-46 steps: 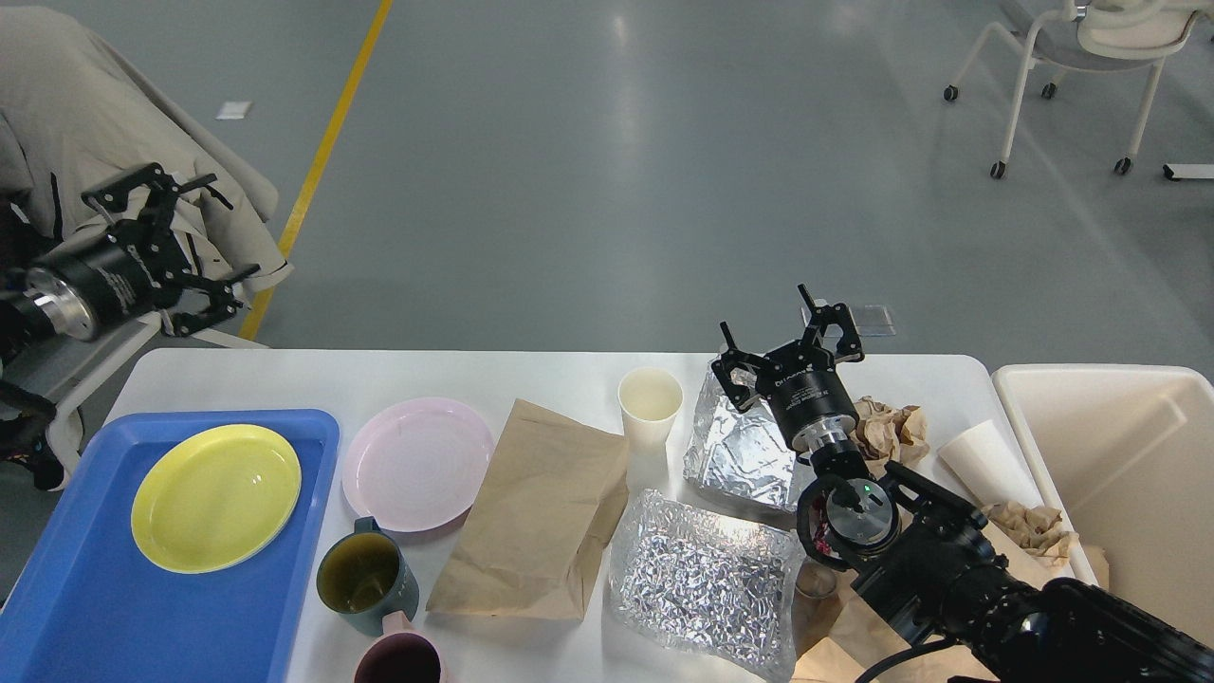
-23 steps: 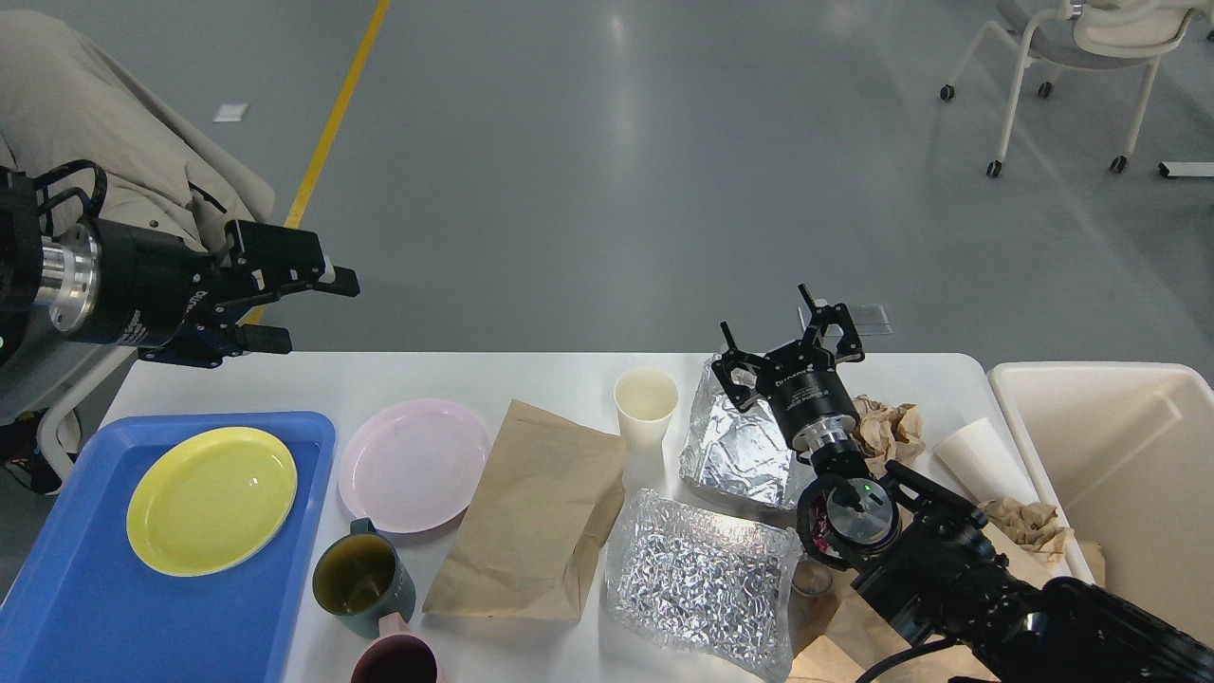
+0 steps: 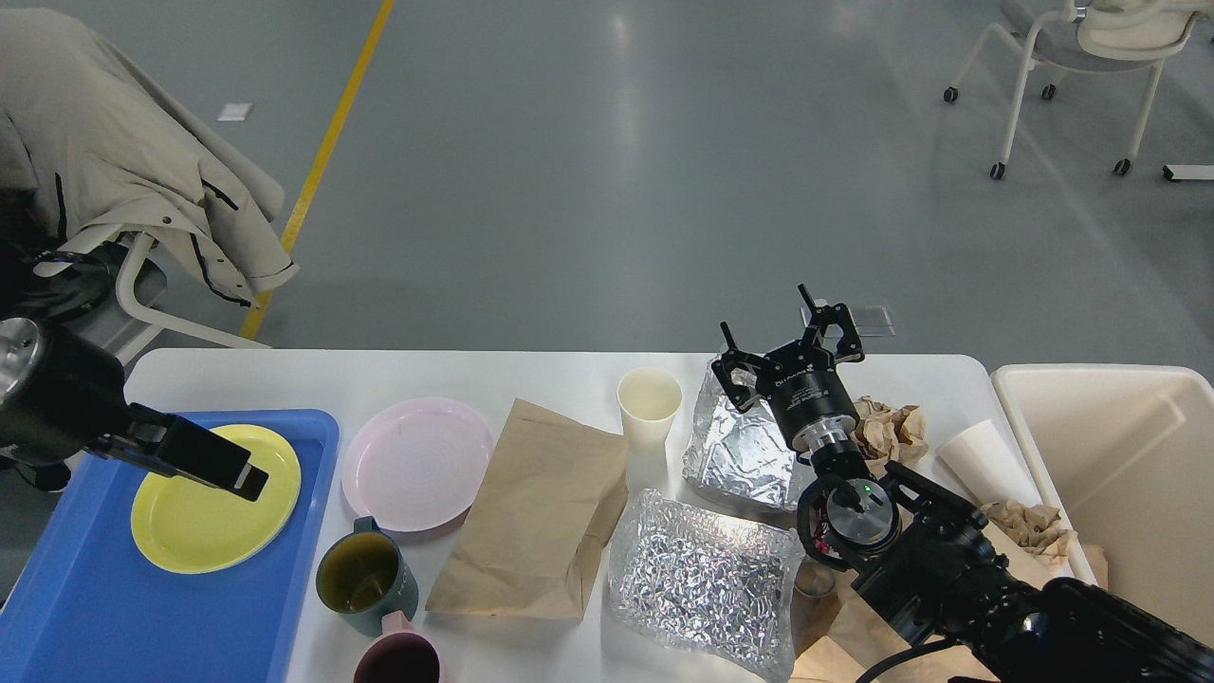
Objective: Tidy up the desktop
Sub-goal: 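Grasp the green mug with the left gripper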
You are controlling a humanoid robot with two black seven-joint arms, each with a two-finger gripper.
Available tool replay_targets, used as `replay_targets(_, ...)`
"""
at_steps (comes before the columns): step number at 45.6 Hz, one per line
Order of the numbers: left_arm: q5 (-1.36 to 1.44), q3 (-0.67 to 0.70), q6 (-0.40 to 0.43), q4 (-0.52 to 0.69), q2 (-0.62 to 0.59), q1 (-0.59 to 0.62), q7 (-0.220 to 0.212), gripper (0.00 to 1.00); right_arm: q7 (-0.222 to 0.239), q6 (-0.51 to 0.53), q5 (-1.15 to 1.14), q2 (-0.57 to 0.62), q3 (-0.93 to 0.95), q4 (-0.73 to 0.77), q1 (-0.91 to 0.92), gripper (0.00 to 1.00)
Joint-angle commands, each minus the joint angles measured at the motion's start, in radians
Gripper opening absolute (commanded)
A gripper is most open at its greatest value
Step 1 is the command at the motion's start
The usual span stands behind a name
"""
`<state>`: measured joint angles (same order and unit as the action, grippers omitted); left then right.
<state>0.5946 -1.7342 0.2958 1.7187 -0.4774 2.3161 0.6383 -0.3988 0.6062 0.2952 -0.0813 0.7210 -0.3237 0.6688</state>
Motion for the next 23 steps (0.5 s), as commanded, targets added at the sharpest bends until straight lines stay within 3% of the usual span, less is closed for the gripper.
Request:
replay_targets(1, -0.160, 0.019, -0.023, -0.010, 0.049, -0.096, -0.022, 1.00, 0.000, 0.000, 0.001, 0.000, 0.000, 0.000, 0.000, 1.00)
replay_targets(8, -0.291, 0.074, -0.076, -0.044, 0.118, -0.205, -0.088, 1.00, 0.000, 0.001, 0.001, 0.000, 0.000, 0.000, 0.000, 1.00)
replay_targets(18, -0.311, 0.119, -0.279, -0.059, 0.152, -0.397, -0.209, 0.99, 0.000, 0.001, 0.001, 0.000, 0.000, 0.000, 0.000, 1.00)
replay_targets(23, -0.311, 0.143, -0.325, -0.093, 0.148, -0.471, -0.250, 0.98, 0.000, 0.000, 0.001, 0.000, 0.000, 0.000, 0.000, 1.00)
